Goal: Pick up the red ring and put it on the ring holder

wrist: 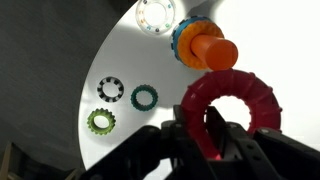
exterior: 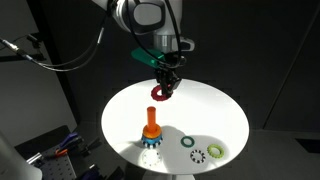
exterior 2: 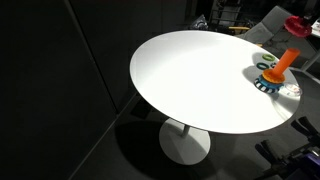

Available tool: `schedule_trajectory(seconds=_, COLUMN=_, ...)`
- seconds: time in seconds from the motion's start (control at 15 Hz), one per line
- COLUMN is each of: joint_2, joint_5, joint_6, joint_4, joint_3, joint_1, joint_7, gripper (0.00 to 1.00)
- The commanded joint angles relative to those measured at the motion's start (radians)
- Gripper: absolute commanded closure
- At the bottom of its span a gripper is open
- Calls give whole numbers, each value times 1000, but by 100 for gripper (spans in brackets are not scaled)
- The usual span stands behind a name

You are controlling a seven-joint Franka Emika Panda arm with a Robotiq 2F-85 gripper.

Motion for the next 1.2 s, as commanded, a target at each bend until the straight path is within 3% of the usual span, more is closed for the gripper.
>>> schedule_trajectory(seconds=0.0, joint_2=-41, joint_5=-4, joint_6=-35, joint_4=-46, joint_3=-6, joint_1=5, joint_7=-9, gripper=91)
schedule_trajectory(seconds=1.13, joint_2=-4, joint_5=-55, joint_6=2, joint_4=-122, joint_3=-11, joint_1=4, joint_7=24, gripper=91)
